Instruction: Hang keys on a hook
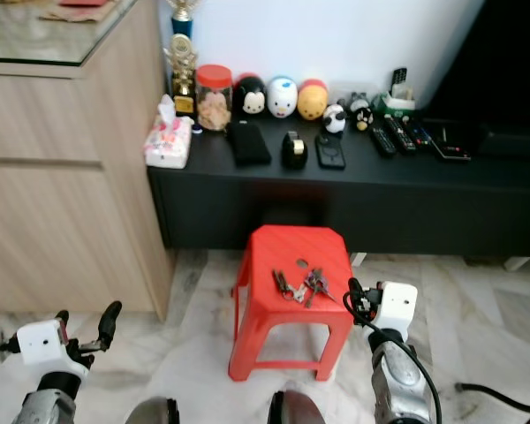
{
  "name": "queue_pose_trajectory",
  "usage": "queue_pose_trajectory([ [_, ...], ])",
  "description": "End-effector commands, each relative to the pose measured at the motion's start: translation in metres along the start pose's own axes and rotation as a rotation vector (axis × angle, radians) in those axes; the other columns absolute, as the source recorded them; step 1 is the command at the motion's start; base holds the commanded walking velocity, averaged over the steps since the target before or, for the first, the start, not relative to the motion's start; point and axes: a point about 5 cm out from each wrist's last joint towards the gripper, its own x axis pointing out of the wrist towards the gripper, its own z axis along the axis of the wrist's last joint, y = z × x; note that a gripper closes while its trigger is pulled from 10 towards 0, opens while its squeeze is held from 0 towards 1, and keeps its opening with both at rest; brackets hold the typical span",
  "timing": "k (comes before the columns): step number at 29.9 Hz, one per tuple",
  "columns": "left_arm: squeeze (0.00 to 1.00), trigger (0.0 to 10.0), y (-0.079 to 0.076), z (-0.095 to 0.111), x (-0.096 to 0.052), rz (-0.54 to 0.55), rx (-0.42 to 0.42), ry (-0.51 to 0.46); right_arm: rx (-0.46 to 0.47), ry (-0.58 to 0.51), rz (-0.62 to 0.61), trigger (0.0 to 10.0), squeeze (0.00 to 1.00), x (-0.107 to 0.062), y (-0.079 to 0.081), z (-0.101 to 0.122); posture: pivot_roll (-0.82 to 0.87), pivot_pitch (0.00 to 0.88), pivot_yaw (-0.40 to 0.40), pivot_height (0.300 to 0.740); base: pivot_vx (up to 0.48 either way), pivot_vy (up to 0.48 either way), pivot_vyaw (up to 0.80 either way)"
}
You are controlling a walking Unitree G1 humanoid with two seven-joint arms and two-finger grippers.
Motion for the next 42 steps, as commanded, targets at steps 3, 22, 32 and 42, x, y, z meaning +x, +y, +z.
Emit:
queue_pose_trajectory([
  [3,0.0,10.0,0.003,-0.001,0.0,0.005,0.011,0.004,0.016,-0.002,-0.022,10.0,0.0,-0.001,-0.005,0.0,-0.04,0.072,-0.125,0.638,0.0,0.0,-0.72],
  [22,0.0,10.0,0.001,0.0,-0.001,-0.009,0.003,-0.004,-0.009,-0.045,-0.018,10.0,0.0,-0.006,-0.011,0.003,-0.04,0.076,-0.128,0.638,0.213,0.0,-0.17],
  [32,0.0,10.0,0.001,0.0,-0.002,-0.01,0.006,0.001,-0.009,-0.036,-0.008,10.0,0.0,-0.014,-0.012,-0.004,-0.04,0.077,-0.128,0.638,0.315,0.0,0.0],
  [42,0.0,10.0,-0.001,-0.001,0.003,-0.013,0.007,0.007,-0.025,0.02,0.077,10.0,0.0,-0.008,0.006,-0.01,-0.06,0.075,-0.118,0.638,0.176,0.0,0.4],
])
